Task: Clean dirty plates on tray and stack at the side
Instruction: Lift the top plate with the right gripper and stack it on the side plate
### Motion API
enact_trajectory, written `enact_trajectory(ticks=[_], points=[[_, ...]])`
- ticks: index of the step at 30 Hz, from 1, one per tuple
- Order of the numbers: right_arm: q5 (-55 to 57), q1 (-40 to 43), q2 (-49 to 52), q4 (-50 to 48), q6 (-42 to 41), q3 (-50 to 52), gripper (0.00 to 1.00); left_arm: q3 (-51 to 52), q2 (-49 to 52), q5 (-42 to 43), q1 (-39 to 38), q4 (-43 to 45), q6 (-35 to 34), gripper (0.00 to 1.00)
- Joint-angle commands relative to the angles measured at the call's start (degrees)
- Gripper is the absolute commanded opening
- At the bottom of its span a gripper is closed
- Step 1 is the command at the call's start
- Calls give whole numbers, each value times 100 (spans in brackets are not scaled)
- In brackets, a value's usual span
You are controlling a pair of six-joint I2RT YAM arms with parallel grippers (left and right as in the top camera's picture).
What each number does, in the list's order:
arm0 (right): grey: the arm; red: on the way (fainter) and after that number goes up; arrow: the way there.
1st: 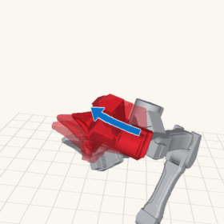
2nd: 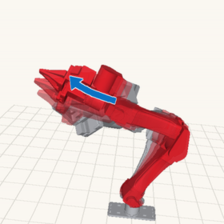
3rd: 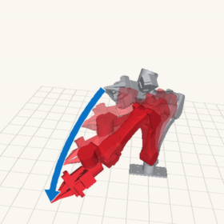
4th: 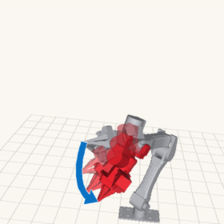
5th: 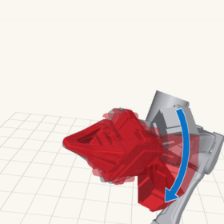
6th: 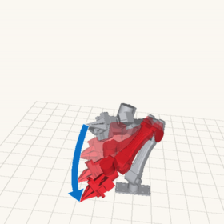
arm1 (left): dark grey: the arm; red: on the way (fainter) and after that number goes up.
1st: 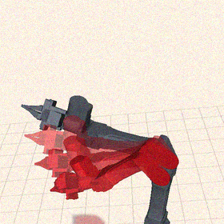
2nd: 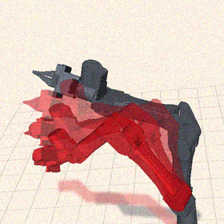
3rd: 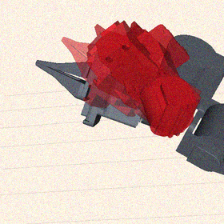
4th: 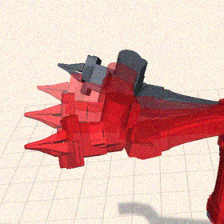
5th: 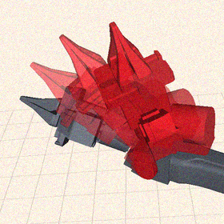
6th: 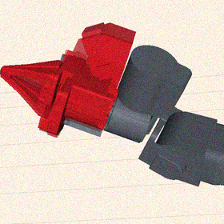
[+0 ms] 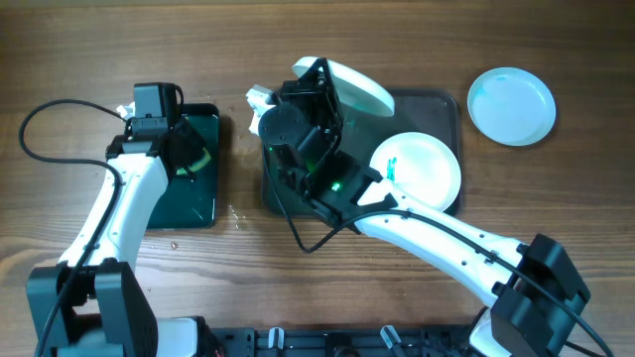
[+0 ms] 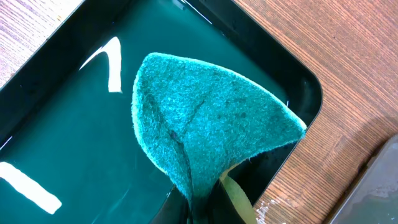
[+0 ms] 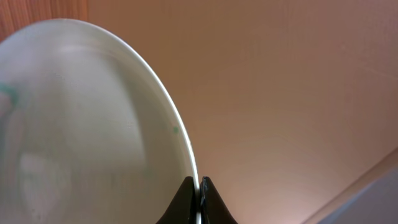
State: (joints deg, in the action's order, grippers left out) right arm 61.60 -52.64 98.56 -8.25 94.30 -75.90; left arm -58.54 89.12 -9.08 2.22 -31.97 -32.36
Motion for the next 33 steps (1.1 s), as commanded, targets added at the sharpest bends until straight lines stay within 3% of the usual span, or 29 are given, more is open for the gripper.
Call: enact_trajectory(ticks=[1, 4, 6, 7, 11, 13, 14, 16, 19, 21, 24, 27, 28, 33], points=[[144, -26, -90, 31, 2, -39, 4, 37, -83, 35, 26, 15, 44, 4], [-1261, 20, -90, 1766, -1827, -31, 4, 37, -83, 74, 26, 15, 44, 4], [-2433, 127, -35, 2914, -2146, -24, 4, 37, -83, 74, 26, 13, 44, 4], [-2400, 164, 20, 2992, -2131, -22, 4, 37, -83, 74, 26, 9, 44, 4], [-352, 306, 22, 1362, -1237, -22, 4, 37, -83, 74, 26, -2, 44, 4], [-348, 428, 22, 619, -855, -22, 4, 37, -83, 74, 26, -2, 44, 4], [-684, 494, 22, 634, -1095, -22, 4, 37, -83, 74, 26, -4, 44, 4], [-2468, 697, 22, 1480, -2647, -22, 4, 37, -83, 74, 26, -2, 44, 4], [-4747, 1193, 39, 2618, -3716, -22, 4, 37, -83, 74, 26, -2, 46, 4], [-4854, 1816, 37, 2345, -5010, -22, 4, 37, -83, 74, 26, -4, 44, 4], [-5084, 2719, 15, 1867, -6142, -22, 4, 37, -83, 74, 26, -2, 44, 4], [-6500, 4019, 13, 1821, -7390, -22, 4, 37, -83, 74, 26, -2, 44, 4], [-7385, 4894, 57, 1928, -8177, -22, 4, 37, -83, 72, 26, -2, 44, 4], [-8550, 6887, 407, 2339, -9604, -20, 5, 37, -83, 72, 26, 2, 44, 4]])
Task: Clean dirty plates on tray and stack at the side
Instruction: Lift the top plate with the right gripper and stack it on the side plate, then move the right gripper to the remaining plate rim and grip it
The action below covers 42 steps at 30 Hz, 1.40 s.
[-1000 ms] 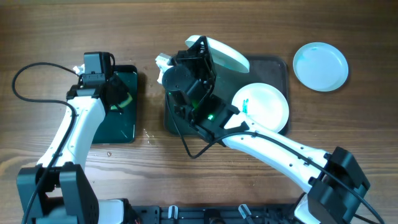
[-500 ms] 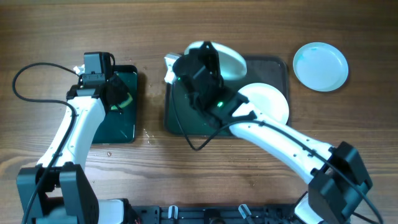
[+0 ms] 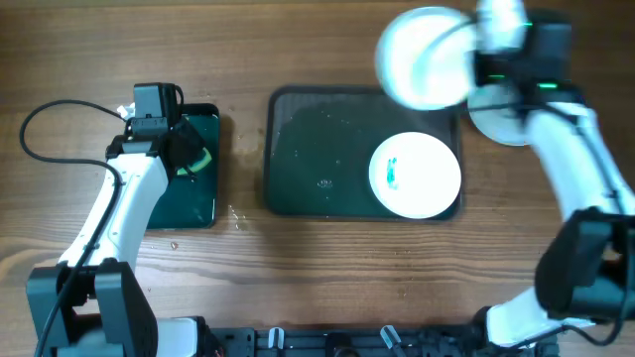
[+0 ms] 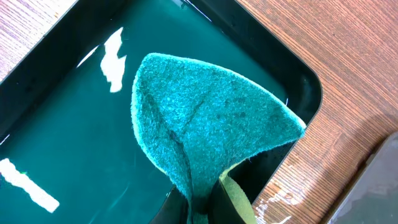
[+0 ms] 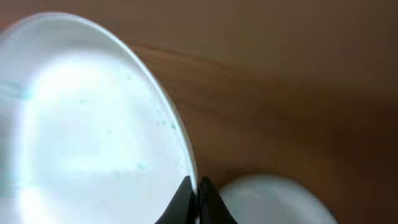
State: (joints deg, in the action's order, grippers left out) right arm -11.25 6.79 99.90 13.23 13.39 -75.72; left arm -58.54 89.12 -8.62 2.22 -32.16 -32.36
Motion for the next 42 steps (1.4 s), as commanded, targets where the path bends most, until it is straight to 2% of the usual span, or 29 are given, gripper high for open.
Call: enact_trajectory(ticks=[1, 3, 7, 12, 13, 15, 17, 19, 22, 24, 27, 28, 31, 33, 37, 42], points=[[-1279, 1303, 398, 326, -1692, -37, 4, 37, -83, 28, 26, 22, 44, 4], [-1276, 1834, 647, 522, -1899, -37, 4, 37, -83, 28, 26, 22, 44, 4], [-1252, 2396, 1115, 629, -2479, -37, 5, 37, -83, 28, 26, 46, 42, 4], [-588, 2481, 1482, 573, -2728, -37, 4, 37, -83, 26, 26, 48, 44, 4], [-538, 2479, 1504, 542, -2726, -37, 9, 37, -83, 26, 26, 46, 44, 4], [-577, 2479, 1497, 468, -2686, -39, 24, 37, -83, 26, 26, 44, 44, 4], [-739, 2479, 1495, 538, -2693, -39, 50, 37, -83, 28, 26, 44, 44, 4], [-990, 2474, 1495, 627, -2708, -39, 62, 37, -83, 28, 26, 48, 42, 4], [-2323, 2393, 1423, 706, -2328, -39, 68, 37, -83, 26, 26, 46, 44, 4], [-3482, 2173, 1263, 800, -1403, -39, 69, 37, -83, 26, 26, 55, 44, 4], [-3770, 1652, 1005, 1316, -184, -39, 72, 37, -83, 26, 26, 63, 44, 4], [-3628, 1344, 942, 1631, 529, -39, 73, 37, -83, 26, 26, 63, 44, 4], [-2378, 560, 975, 2151, 1532, -28, 73, 37, -83, 26, 26, 61, 44, 4], [-1182, -85, 1047, 2243, 1606, -26, 69, 37, -83, 26, 26, 63, 44, 4], [219, -949, 1062, 2396, 1661, 11, 69, 37, -83, 26, 26, 61, 44, 4], [374, -1016, 1071, 2706, 1663, 13, 69, 37, -83, 28, 26, 61, 44, 4]])
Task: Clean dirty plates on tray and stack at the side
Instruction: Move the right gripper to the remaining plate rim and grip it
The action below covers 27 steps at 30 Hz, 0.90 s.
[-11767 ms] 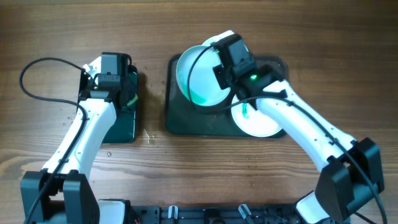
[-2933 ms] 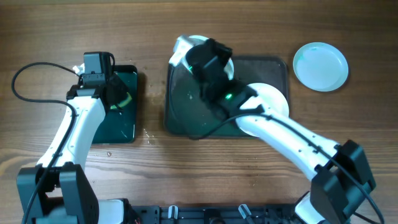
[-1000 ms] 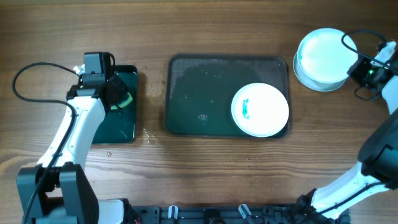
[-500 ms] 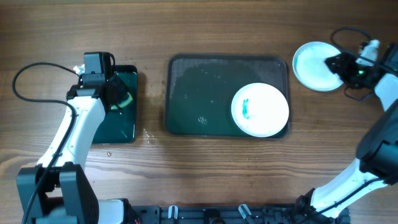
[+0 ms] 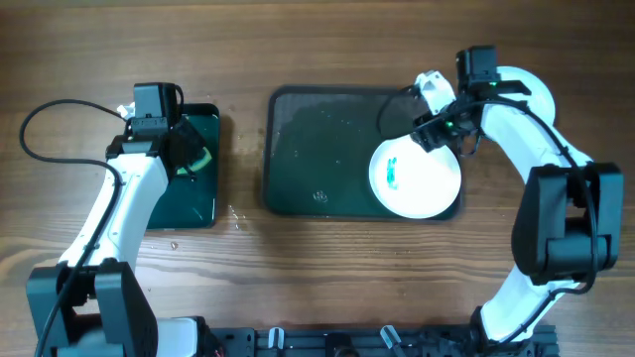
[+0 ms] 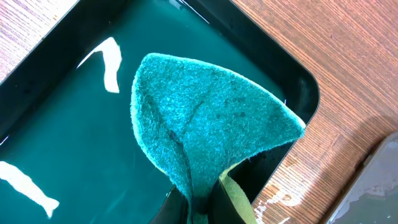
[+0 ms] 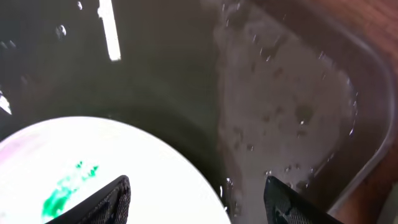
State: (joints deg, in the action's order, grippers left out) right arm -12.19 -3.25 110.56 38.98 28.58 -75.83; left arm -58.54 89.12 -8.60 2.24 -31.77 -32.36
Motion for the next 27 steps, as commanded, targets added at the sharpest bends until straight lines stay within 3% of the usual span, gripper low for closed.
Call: enact_trajectory(ticks=[1, 9, 17, 27], points=[[468, -13, 15, 201, 144, 24, 69, 37, -83, 26, 24, 22, 44, 4], [463, -13, 98, 503, 83, 356, 65, 37, -83, 26, 24, 20, 44, 4], [472, -15, 98, 898, -909, 621, 70, 37, -83, 26, 24, 22, 44, 4], [468, -17, 98, 1681, -3220, 621, 67, 37, -83, 26, 24, 24, 44, 4]])
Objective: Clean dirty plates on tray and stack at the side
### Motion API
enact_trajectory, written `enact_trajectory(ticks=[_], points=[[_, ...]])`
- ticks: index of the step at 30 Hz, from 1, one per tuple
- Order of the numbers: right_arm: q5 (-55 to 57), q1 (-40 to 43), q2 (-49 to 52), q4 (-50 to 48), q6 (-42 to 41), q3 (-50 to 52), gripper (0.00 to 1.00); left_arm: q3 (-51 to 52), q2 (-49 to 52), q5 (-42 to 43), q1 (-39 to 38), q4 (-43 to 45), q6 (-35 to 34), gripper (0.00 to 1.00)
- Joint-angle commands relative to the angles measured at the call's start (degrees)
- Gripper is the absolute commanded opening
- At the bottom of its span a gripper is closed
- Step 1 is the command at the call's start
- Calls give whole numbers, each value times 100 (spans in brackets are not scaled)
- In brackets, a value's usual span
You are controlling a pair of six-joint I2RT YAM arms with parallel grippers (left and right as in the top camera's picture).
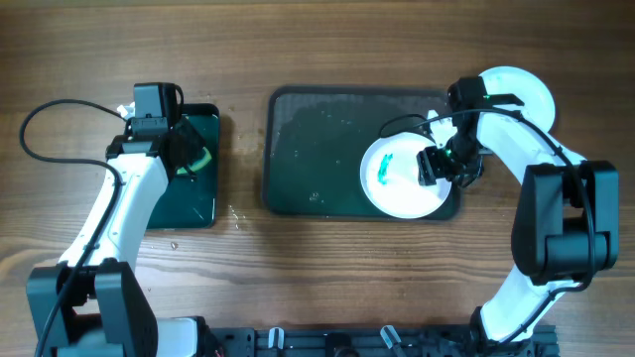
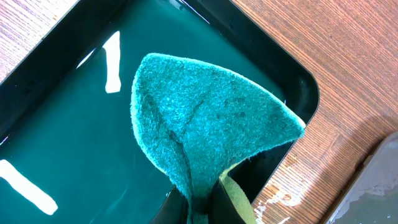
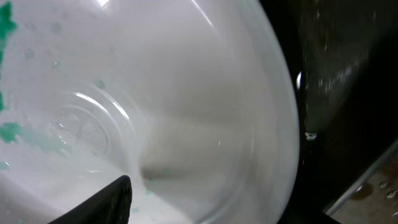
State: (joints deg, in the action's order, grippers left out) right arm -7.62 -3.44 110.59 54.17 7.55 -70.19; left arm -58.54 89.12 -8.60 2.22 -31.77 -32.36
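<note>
A white plate [image 1: 397, 186] with a green smear [image 1: 385, 169] lies on the right half of the dark tray [image 1: 317, 149]. My right gripper [image 1: 444, 165] is open at that plate's right rim. In the right wrist view the plate [image 3: 124, 93] fills the frame, with one finger [image 3: 106, 202] over it and the other side lost against the dark tray. Clean white plates [image 1: 516, 91] are stacked on the table at the far right. My left gripper [image 2: 202, 202] is shut on a folded teal sponge [image 2: 205, 124] over the water basin [image 1: 189, 203].
The basin [image 2: 56, 124] holds green water and sits at the left of the table. Water drops lie on the wood [image 1: 236, 213] between basin and tray. The tray floor is wet. A black cable [image 1: 40, 119] loops at the far left.
My right gripper has moved from just above the dirty plate's upper right edge down onto its right rim, still open. The plate has shifted slightly left. My left gripper has not moved.
My right gripper was shut on a white plate's rim over the tray's left end. Then it held that plate near the clean plate at the far right. Then it was open over the tray without it, and it is now at the smeared plate. My left gripper held the sponge throughout.
</note>
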Motion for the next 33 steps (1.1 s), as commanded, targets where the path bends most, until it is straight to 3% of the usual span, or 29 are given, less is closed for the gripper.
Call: enact_trajectory(ticks=[1, 3, 11, 17, 22, 24, 25, 31, 32, 33], points=[[11, 2, 96, 245, -1338, 57, 67, 37, -83, 26, 26, 24, 44, 4], [11, 2, 96, 380, -1670, 57, 66, 37, -83, 26, 26, 22, 44, 4], [-555, 2, 96, 385, -2011, 57, 50, 37, -83, 26, 26, 20, 44, 4], [-549, 2, 96, 365, -2214, 57, 47, 37, -83, 26, 26, 17, 44, 4], [-197, 2, 96, 9, -2284, 57, 27, 37, -83, 26, 26, 20, 44, 4], [-118, 2, 96, -358, -2251, 57, 15, 37, -83, 26, 26, 20, 44, 4], [-120, 2, 96, -612, -2253, 57, 4, 37, -83, 26, 26, 17, 44, 4], [-389, 2, 96, -1978, -2035, 57, 4, 37, -83, 26, 26, 20, 44, 4], [-516, 0, 96, -2181, -1928, 57, 6, 37, -83, 26, 26, 20, 44, 4], [-546, 0, 96, -2376, -1906, 57, 15, 37, -83, 26, 26, 22, 44, 4]])
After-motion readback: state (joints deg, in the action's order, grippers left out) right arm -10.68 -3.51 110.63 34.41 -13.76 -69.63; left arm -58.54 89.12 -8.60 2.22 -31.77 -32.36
